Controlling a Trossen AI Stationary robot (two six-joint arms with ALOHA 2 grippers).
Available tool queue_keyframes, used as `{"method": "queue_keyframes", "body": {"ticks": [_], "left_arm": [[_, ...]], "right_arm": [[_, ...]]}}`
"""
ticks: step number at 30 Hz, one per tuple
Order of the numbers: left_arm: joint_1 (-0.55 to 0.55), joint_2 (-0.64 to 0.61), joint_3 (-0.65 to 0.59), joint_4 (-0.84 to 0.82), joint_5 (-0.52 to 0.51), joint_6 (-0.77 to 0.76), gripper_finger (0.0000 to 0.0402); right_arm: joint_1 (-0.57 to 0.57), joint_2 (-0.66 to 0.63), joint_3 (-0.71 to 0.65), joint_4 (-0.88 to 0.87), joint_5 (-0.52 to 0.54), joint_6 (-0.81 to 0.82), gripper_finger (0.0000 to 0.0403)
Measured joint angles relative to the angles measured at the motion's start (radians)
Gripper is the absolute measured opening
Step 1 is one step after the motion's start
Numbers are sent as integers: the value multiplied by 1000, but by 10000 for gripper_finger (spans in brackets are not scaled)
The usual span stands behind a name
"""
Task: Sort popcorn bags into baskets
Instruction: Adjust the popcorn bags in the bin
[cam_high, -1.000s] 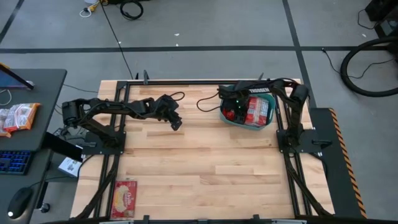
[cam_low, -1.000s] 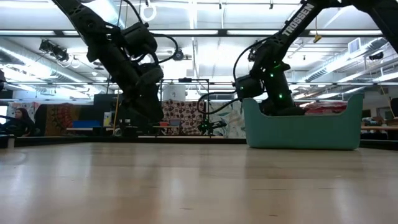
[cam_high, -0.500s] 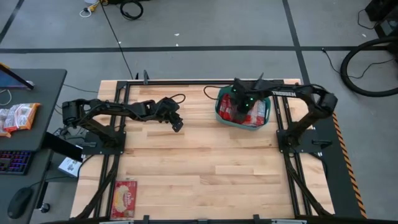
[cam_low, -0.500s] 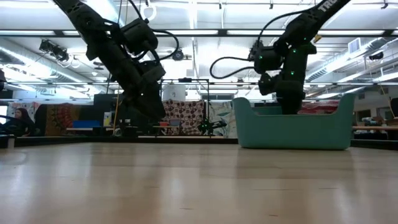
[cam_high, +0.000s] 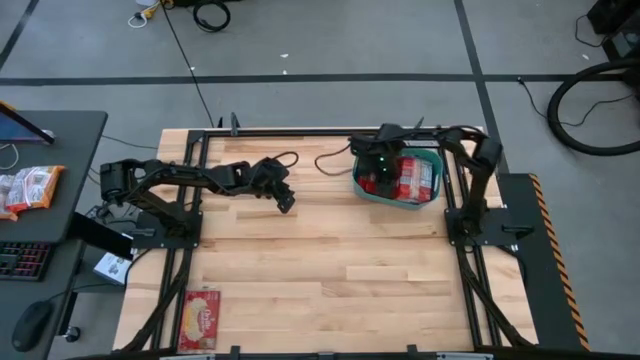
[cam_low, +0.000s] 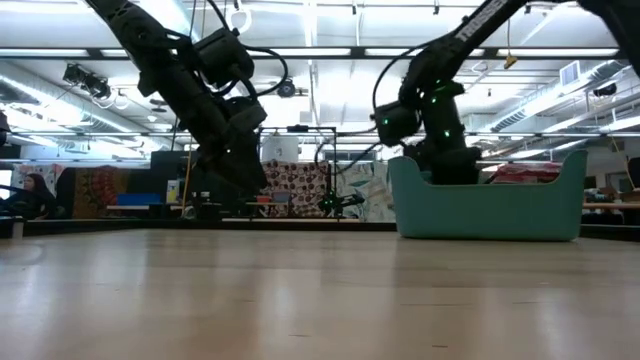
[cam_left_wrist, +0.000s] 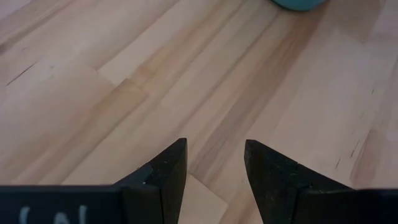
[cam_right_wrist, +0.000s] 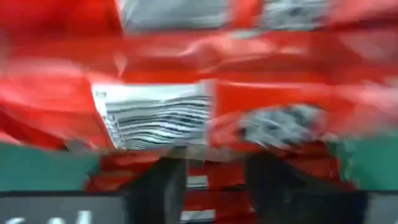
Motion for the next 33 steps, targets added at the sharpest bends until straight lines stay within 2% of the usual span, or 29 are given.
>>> {"method": "queue_keyframes", "body": {"ticks": [4,6,8,13,21,25,33], "left_arm": [[-23,0,0,-18,0,-4,167],[-40,0,0,-43,0,-5,167],[-55,0,0,-74,-6,-11,167],[-84,0,0,-133,-34,-35,167],[-96,0,0,-140,-34,-40,167],[-96,0,0,-141,-34,-34,167],[-94,0,0,-140,-42,-7,167]], "right_arm": [[1,55,10,-54,-3,-360,199],[-3,82,12,-91,-1,-526,202],[-16,106,12,-113,-2,-607,198],[-44,159,19,-95,-2,-632,170],[-62,165,14,-38,5,-623,129],[-45,163,29,-52,78,-531,131],[-20,81,109,-107,110,-452,173]]}}
